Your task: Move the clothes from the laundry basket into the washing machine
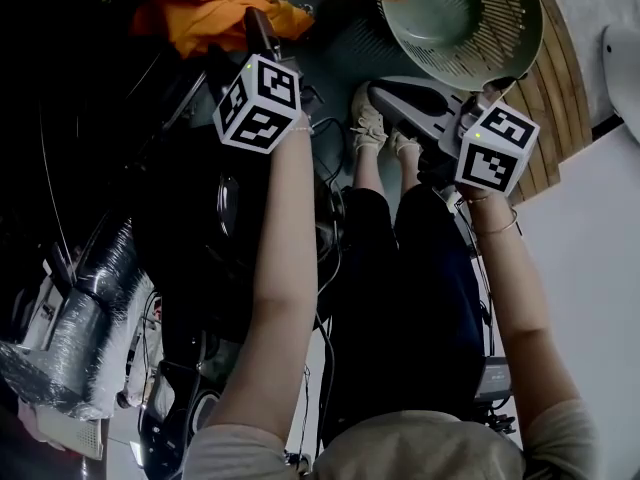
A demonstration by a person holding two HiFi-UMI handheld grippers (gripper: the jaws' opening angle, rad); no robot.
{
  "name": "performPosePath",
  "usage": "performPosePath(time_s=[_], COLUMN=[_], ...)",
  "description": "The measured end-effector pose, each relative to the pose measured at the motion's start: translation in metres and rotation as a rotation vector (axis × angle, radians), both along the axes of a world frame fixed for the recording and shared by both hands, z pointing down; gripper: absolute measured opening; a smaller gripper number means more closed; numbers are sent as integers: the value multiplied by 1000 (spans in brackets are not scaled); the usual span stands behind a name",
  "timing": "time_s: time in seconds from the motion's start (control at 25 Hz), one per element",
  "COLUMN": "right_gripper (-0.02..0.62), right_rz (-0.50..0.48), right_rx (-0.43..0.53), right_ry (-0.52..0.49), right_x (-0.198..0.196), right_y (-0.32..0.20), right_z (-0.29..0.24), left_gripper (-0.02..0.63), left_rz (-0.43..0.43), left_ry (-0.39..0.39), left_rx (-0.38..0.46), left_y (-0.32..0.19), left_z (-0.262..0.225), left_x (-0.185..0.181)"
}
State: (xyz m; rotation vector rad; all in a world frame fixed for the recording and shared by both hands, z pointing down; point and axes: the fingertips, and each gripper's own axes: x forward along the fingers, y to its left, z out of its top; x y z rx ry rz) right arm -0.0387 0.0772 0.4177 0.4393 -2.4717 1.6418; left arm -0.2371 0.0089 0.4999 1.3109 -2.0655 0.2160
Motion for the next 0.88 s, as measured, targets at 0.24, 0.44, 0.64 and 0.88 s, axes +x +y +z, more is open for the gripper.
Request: performPosePath(time_s=[0.24, 0.44, 0.64, 0.88], right_gripper=[23, 23, 23, 23], right_rz=[-4, -5, -3, -4], right_rx=[-10, -19, -25, -15], right_ry=[4, 10, 13, 3], right_x=[4, 7, 8, 4], right_y=[0, -1, -4, -10], right_z=[9, 16, 16, 11], left_gripper=[345, 298, 87, 80], left_rz=[94, 195, 223, 102], left_ry=[30, -39, -119, -199], left_rx=[-99, -182, -146, -18], left_y=[-34, -62, -58, -80], left_z=[57, 69, 42, -13], left_x=[9, -6, -26, -88])
